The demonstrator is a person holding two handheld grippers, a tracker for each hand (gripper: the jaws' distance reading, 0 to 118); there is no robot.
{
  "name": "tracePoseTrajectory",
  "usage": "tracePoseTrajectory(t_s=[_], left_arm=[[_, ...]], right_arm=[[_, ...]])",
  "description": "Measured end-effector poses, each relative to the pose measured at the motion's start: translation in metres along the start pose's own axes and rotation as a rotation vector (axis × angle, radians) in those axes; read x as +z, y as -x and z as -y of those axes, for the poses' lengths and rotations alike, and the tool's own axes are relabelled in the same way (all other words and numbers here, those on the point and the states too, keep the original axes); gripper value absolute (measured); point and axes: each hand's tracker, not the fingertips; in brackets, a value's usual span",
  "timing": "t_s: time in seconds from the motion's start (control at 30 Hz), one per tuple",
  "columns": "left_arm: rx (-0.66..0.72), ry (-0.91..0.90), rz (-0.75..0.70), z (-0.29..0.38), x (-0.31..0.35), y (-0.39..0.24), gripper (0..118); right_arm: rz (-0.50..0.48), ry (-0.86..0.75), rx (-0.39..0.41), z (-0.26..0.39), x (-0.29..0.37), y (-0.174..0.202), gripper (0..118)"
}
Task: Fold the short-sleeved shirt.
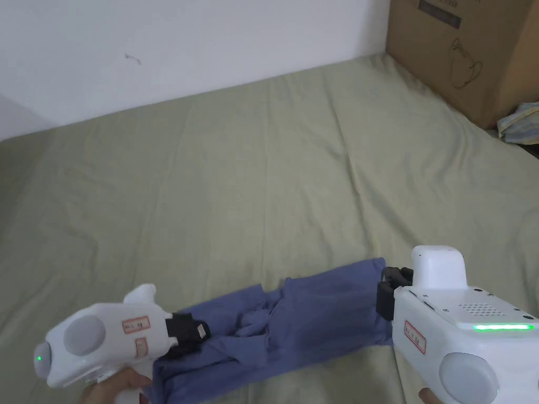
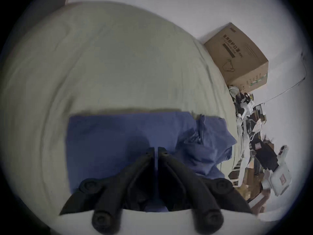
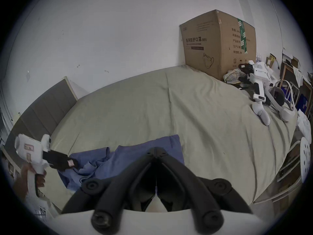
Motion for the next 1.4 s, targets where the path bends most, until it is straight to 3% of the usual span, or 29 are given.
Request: tracePoseTrajectory(t_s=[0.1,0.37,0.5,0.67,0.83,1.0,1.1,1.27,1.33,1.37,1.4], left_arm=[[-0.007,0.05,0.071,0.018,-0.017,-0.019,4],[-0.114,0.038,0.063,0.035,-0.036,-0.069,4],[-0.061,0.031,0.157,0.033,-0.031,-0.074,4],[-0.181,0.065,0.179,0.038,-0.023,-0.085,4],[-0.051,-0.048,0.325,0.021,0.045,-0.042,4],[0.079,-0.224,0.273,0.006,0.119,0.036,4],[0.161,-0.225,0.213,0.021,0.134,0.077,4],[0.278,-0.164,0.265,0.053,0.119,0.124,5],[0.296,-0.141,0.3,0.059,0.109,0.13,25],[0.3,-0.126,0.32,0.061,0.103,0.133,44],[0.308,-0.113,0.337,0.061,0.095,0.133,77]], right_arm=[[-0.002,0.006,-0.005,0.001,-0.001,0.0,1],[0.006,0.025,-0.005,0.006,0.0,-0.003,1],[0.014,0.03,-0.005,0.006,0.002,-0.004,1],[0.013,0.029,-0.01,0.002,0.007,-0.001,1],[0.013,0.011,0.021,-0.003,0.014,0.009,1],[-0.015,0.008,0.042,-0.005,0.015,0.03,1],[-0.033,0.016,0.075,-0.003,0.012,0.046,1],[-0.056,0.036,0.132,0.0,0.008,0.071,1],[-0.068,0.048,0.155,0.001,0.005,0.08,1],[-0.073,0.052,0.166,0.001,0.004,0.085,1],[-0.078,0.056,0.178,0.001,0.003,0.089,1]])
